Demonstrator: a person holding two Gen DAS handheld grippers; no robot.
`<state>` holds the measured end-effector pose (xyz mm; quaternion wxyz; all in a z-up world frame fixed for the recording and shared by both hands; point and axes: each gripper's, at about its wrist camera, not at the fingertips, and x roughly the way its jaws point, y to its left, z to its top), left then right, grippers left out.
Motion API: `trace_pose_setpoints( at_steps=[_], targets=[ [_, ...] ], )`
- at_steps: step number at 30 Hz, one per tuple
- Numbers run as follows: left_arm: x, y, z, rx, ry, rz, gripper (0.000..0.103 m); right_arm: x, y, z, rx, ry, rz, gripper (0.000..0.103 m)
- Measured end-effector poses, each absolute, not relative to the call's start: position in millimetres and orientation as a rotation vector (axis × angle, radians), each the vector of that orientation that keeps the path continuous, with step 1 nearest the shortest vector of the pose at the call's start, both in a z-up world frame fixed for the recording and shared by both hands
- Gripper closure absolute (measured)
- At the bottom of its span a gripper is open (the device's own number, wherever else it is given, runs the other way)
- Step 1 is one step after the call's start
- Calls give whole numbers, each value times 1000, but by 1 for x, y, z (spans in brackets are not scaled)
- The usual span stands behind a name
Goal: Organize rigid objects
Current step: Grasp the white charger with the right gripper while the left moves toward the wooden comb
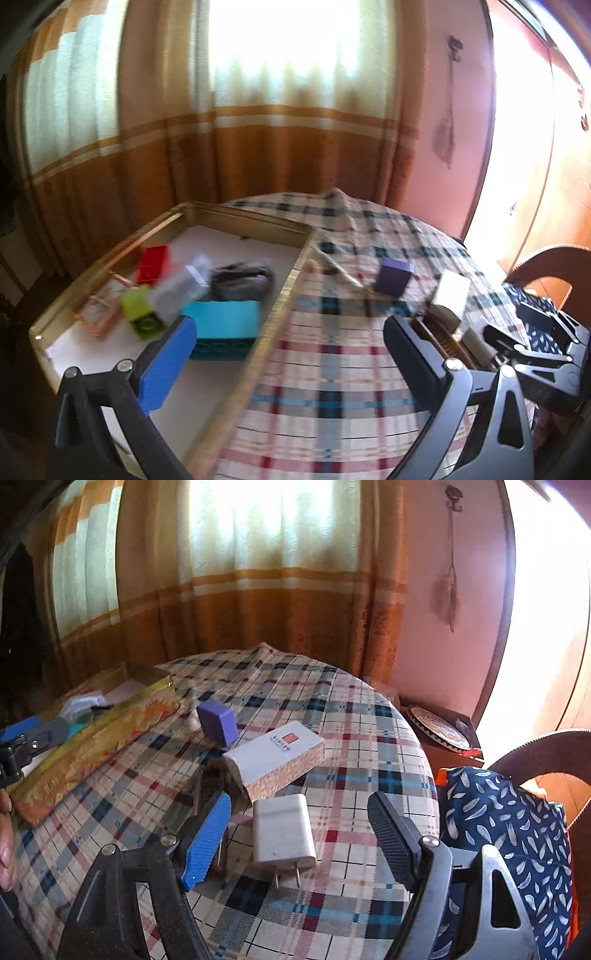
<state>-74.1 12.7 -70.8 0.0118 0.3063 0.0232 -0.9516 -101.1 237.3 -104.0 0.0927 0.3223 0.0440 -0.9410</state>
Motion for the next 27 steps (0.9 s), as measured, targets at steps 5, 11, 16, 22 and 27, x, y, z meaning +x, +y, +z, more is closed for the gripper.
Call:
trace_pose_setpoints(
  at_steps=[5, 11, 16, 22, 27],
  targets=[
    [-83, 37, -79, 1010, 20, -2978, 0, -109, 238, -119, 1049, 130, -2764, 30],
    [-93, 58, -86, 1086, -6, -2983, 0, -114, 234, -125, 1093, 173, -2723, 48],
    [-99, 78, -90, 1138, -18, -2989, 0, -106, 236, -124, 1044, 155, -2772, 63],
    [-107, 101, -96, 1242, -28, -2992, 0, -103, 256, -122, 1009, -34, -2851, 63],
    [-118, 120, -103, 1310, -101, -2959, 1, -103, 266, -123, 999, -130, -2880, 63]
  ],
)
